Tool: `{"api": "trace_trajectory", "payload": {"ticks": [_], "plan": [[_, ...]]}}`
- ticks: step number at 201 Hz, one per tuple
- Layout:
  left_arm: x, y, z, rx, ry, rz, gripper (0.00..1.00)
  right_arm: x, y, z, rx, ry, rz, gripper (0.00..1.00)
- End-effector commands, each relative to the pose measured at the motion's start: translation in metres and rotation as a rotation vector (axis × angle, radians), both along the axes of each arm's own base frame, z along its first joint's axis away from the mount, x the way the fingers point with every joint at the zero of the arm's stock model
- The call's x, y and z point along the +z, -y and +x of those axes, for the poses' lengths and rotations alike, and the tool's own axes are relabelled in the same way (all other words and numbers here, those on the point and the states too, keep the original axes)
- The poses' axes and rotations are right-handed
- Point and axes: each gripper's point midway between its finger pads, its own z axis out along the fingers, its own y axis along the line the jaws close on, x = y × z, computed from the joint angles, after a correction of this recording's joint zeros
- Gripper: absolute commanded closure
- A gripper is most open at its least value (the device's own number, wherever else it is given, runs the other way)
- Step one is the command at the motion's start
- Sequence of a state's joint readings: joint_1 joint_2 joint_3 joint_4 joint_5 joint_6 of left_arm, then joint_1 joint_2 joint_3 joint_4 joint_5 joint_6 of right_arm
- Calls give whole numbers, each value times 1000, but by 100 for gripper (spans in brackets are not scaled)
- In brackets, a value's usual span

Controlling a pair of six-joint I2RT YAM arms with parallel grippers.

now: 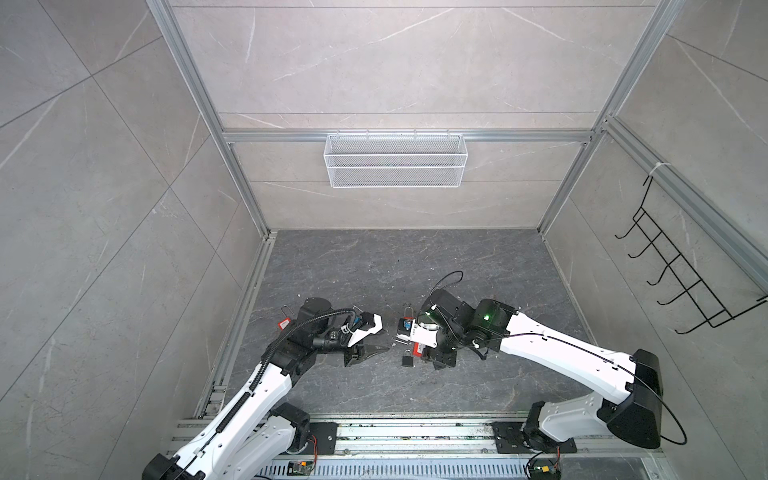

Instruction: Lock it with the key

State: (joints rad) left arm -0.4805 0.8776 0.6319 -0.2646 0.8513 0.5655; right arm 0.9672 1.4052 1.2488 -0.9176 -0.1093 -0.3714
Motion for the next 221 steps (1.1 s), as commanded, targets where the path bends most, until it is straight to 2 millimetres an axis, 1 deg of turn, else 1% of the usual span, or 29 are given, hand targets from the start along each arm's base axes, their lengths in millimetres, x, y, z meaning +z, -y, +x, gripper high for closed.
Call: {"api": "trace_trajectory", "payload": {"ticks": [1,34,61,81,103,138,162,181,197,207,221], "plan": [[11,8,-6,-66,23,-20,54,15,-6,-2,21,-7,41,74],[6,16,-4,-69,32,-2,56,20,-8,-7,33,-29,56,74],[1,19,1,-40,53,20,60,24,-12,-12,47,-57,79,74],[3,22,-2,-52,57,8,63,23,-11,-12,44,-60,65,74],[0,23,-4,-56,51,15,68,23,-12,-14,54,-74,66,75],[6,17,-5,-26,89,18,66,19,-5,-13,40,-69,29,75],[6,7,-10,-9,115,69,61,18,-1,-11,29,-56,11,76],[3,0,-10,17,135,96,57,19,-2,-13,31,-62,20,77],[4,0,-7,35,145,94,55,21,-4,-14,32,-70,31,77],[4,0,-1,62,139,90,54,19,-3,-13,29,-72,21,77],[2,3,0,53,124,88,53,17,-2,-12,23,-76,5,77]]}}
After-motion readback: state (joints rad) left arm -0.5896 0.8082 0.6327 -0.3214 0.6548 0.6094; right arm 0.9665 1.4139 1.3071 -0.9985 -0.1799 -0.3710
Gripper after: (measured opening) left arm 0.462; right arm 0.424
